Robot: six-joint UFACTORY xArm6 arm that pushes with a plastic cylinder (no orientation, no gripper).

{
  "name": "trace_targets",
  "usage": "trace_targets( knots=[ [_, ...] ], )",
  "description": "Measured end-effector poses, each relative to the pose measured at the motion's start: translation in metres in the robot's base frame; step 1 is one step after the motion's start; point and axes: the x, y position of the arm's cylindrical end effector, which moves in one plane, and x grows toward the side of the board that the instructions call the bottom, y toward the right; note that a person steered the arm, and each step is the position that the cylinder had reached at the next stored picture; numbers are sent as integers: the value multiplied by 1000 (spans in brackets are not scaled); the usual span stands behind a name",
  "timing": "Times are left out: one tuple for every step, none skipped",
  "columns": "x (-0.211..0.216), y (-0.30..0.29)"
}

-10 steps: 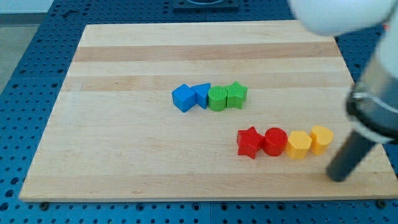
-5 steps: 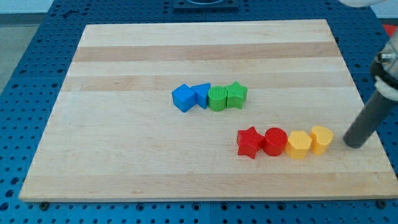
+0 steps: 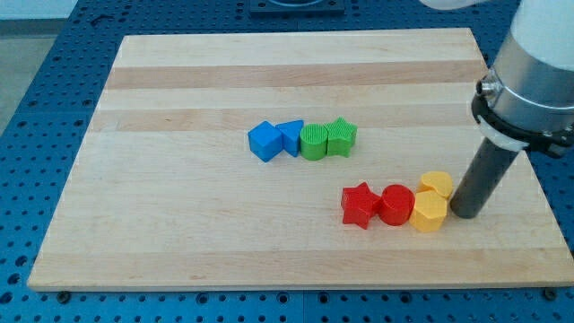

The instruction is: Slide the yellow heart above the yellow hexagon

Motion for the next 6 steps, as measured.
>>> trace_targets(
  knots=[
    [-3,31],
    [-28,46],
    [-49,46],
    [-57,17],
    [-57,-32],
    [-57,-60]
  ],
)
